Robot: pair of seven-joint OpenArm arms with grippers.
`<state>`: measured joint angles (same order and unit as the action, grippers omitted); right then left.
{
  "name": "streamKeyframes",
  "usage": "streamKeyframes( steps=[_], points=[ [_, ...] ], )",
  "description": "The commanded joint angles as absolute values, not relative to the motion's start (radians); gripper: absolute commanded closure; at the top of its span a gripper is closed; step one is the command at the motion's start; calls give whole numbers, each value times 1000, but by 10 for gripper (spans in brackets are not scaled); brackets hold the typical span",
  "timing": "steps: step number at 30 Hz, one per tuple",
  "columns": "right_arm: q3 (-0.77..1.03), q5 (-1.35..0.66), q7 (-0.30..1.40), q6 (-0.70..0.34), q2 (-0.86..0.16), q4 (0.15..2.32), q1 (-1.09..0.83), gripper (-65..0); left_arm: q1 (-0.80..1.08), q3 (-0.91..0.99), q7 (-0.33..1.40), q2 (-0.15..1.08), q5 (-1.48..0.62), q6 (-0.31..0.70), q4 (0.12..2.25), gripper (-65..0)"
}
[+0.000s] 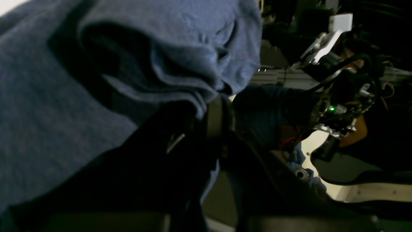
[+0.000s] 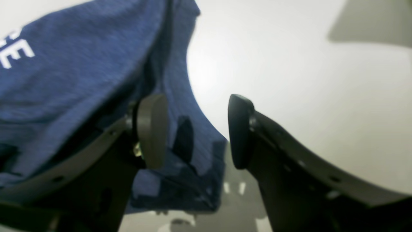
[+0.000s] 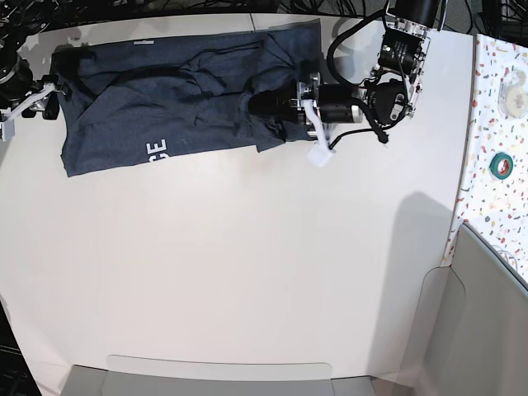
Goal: Layout the t-shirt on the table in an organized manner, then fold the t-shirt properly
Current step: 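Grasp the strip end with the left gripper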
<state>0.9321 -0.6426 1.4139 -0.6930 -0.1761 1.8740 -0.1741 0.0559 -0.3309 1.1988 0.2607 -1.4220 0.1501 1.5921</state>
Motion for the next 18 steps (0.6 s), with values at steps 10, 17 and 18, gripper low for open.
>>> streamKeyframes(
  steps=[10, 17, 18],
  points=[
    [929, -644, 1396, -698, -173, 1888, -171, -303, -7, -410, 1118, 262, -1454, 159, 1558, 0],
    [929, -644, 1396, -698, -171, 1888, -166, -303, -19, -417, 1122, 243, -1454, 159, 1554, 0],
    [928, -644, 1396, -698, -170, 1888, -165, -303, -19, -417, 1122, 243, -1454, 159, 1554, 0]
  ],
)
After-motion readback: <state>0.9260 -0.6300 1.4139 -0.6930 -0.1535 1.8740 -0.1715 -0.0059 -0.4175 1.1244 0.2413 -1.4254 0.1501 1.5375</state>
